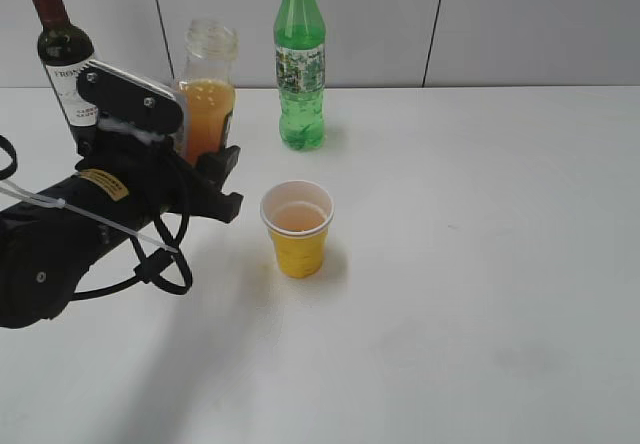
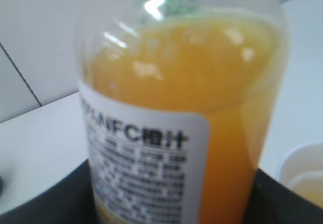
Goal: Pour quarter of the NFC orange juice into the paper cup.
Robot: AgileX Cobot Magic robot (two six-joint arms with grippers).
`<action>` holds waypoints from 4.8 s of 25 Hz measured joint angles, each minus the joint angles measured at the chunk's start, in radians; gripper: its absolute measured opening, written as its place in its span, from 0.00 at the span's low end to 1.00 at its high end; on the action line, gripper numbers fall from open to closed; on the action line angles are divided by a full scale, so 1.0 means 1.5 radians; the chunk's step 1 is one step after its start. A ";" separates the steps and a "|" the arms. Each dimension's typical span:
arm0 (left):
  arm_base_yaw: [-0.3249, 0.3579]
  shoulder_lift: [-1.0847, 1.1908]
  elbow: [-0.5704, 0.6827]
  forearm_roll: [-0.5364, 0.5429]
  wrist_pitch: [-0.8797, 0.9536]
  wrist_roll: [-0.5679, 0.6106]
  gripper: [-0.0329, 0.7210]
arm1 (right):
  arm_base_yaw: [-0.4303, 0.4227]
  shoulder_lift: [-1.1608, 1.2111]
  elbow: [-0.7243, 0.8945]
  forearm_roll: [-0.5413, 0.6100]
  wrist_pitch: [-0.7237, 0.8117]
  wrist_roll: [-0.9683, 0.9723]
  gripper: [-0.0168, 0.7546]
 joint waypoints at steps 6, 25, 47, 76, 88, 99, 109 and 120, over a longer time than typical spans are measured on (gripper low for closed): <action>0.030 0.000 0.000 0.070 -0.038 -0.224 0.64 | 0.000 0.000 0.000 0.000 -0.001 0.000 0.72; 0.216 0.263 -0.201 0.287 -0.219 -0.325 0.64 | 0.000 0.000 0.000 0.000 -0.003 0.000 0.72; 0.252 0.409 -0.386 0.293 -0.114 -0.326 0.67 | 0.000 0.000 0.000 0.000 -0.004 0.000 0.72; 0.253 0.013 0.086 0.275 -0.209 -0.257 0.87 | 0.000 0.000 0.000 0.000 -0.004 0.000 0.72; 0.359 -0.258 -0.113 0.239 0.645 -0.202 0.84 | 0.000 0.000 0.000 0.000 -0.004 0.000 0.72; 0.419 -0.272 -0.322 0.264 1.304 -0.202 0.82 | 0.000 0.000 0.000 0.000 -0.004 0.000 0.72; 0.419 -0.582 -0.135 0.263 1.304 -0.202 0.81 | 0.000 0.000 0.000 0.005 -0.004 0.000 0.72; 0.419 -0.922 0.066 0.252 1.254 -0.209 0.81 | 0.000 0.000 0.000 0.005 -0.004 0.000 0.72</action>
